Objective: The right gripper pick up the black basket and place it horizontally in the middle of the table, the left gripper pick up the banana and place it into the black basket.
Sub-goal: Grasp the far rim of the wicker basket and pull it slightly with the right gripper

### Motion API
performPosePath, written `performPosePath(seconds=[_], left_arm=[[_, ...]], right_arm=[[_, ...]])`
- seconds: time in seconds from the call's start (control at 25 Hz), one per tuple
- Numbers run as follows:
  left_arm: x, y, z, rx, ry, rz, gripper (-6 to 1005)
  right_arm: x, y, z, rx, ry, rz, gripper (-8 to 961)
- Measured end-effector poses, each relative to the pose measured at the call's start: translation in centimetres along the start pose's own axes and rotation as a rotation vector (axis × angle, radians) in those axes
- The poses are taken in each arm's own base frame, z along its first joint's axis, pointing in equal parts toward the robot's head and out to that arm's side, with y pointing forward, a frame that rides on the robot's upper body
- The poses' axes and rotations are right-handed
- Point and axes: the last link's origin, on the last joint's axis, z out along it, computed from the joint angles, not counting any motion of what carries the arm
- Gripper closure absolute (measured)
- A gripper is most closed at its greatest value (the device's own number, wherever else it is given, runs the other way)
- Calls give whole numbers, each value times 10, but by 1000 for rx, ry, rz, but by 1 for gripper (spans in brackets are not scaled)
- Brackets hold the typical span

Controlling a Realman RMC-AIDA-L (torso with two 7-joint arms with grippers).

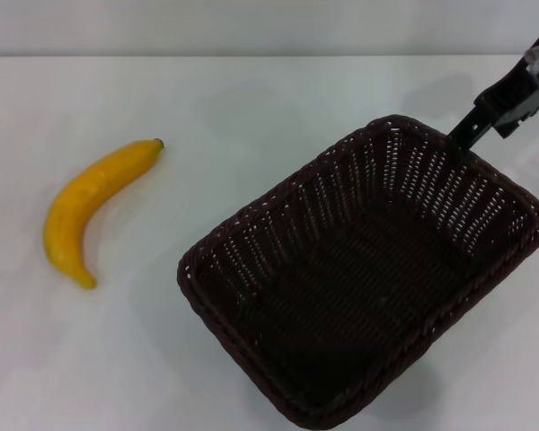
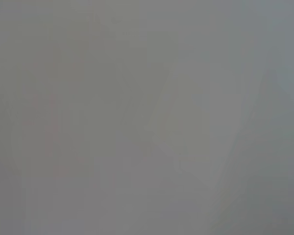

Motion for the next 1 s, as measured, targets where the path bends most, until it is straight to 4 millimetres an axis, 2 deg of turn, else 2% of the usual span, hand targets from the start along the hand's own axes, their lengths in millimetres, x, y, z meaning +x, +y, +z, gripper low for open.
performPosePath(seconds=[0.2, 0.64, 0.8, 1.0], left_arm=[[0, 0, 0, 2, -1, 4, 123], [0, -1, -4, 8, -5, 8, 123], [-1, -1, -5, 12, -6, 10, 124], [-2, 0, -5, 12, -7, 17, 124]], right_arm=[[-6, -4, 14, 71, 38, 12, 89], [-13, 4, 47, 62, 116, -13, 96], [-9, 4, 59, 76, 154, -22, 128], [-8, 3, 66, 87, 146, -23, 167]])
